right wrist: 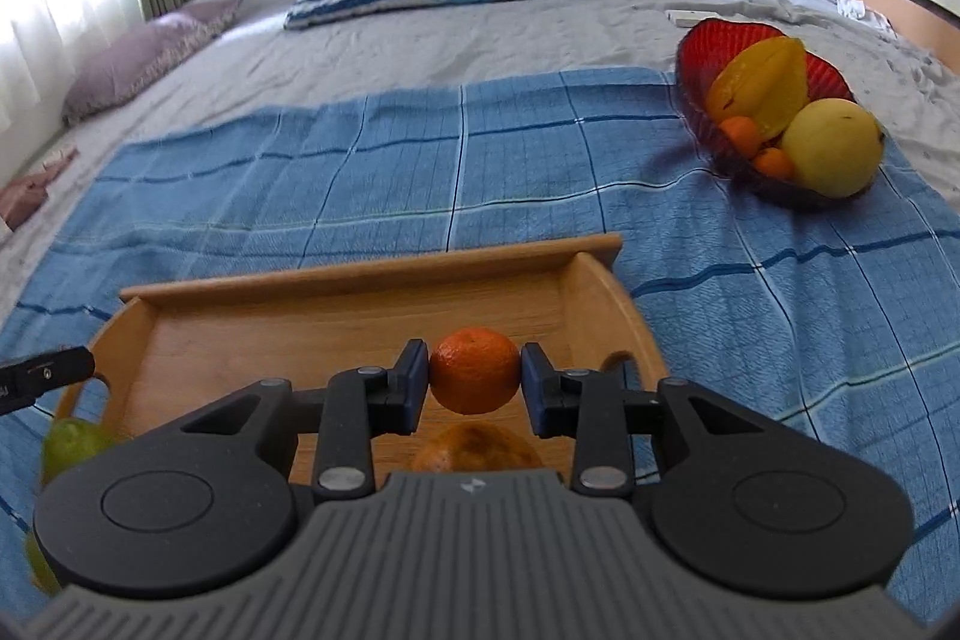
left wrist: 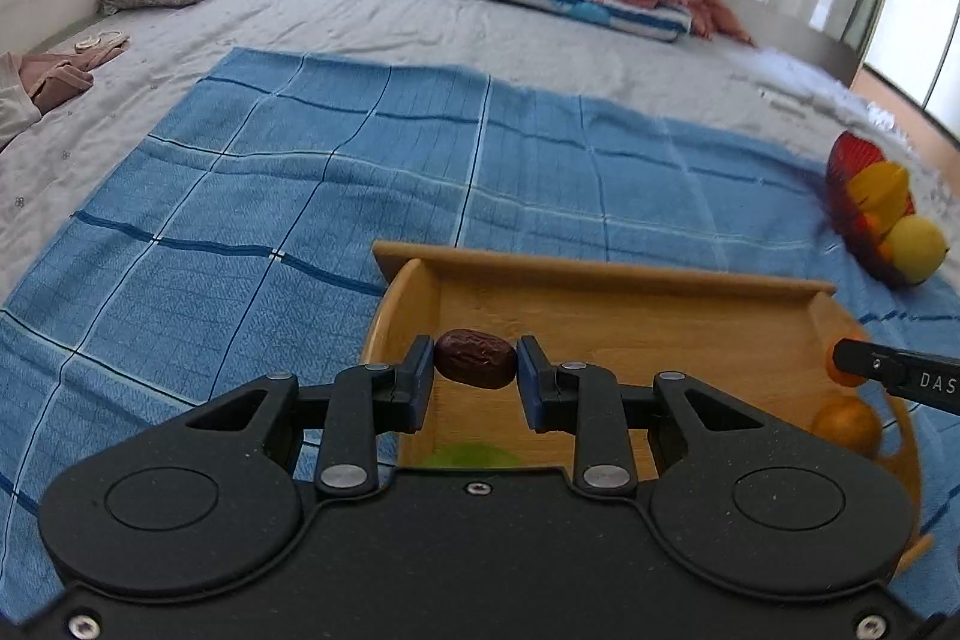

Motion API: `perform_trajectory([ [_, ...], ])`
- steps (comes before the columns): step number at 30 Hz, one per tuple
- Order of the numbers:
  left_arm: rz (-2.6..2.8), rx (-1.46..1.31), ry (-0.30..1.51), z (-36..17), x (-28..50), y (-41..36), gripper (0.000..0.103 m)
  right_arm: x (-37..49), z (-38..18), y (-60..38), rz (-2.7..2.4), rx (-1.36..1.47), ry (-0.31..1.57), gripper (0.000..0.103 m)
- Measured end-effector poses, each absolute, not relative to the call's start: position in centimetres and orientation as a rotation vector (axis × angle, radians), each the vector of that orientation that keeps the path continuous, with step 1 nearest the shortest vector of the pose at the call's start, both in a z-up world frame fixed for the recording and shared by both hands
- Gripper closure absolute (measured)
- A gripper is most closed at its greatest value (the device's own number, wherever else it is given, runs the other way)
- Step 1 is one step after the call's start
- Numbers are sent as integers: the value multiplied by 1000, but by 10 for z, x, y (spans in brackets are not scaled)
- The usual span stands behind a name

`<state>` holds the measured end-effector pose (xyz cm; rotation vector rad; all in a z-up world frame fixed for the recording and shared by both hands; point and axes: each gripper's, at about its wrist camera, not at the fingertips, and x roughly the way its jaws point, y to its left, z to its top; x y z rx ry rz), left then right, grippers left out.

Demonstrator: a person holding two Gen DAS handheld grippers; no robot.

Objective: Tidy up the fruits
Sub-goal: 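Carry the red date and tangerine over the wooden tray, then open the left tool to drop the date while the right tool releases the tangerine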

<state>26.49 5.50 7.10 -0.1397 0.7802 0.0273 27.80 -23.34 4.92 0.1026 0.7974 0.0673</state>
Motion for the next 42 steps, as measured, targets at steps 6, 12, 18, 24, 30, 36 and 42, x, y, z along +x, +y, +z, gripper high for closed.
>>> perform_trajectory([
  [6, 47, -125, 818, 56, 278, 51, 75, 287, 41, -224, 57, 69, 819, 65],
  [12, 52, -117, 840, 48, 282, 52, 75, 291, 34, -224, 43, 72, 835, 65],
  [18, 56, -110, 850, 43, 283, 52, 75, 292, 28, -225, 37, 73, 847, 65],
  [24, 56, -112, 860, 38, 284, 51, 75, 290, 25, -224, 37, 55, 841, 65],
  [30, 55, -91, 857, 35, 284, 49, 75, 291, 25, -222, 37, 52, 840, 65],
  [36, 54, -88, 852, 35, 283, 47, 75, 290, 25, -222, 37, 53, 839, 64],
  [42, 45, -88, 843, 35, 281, 48, 75, 289, 24, -223, 42, 59, 834, 57],
])
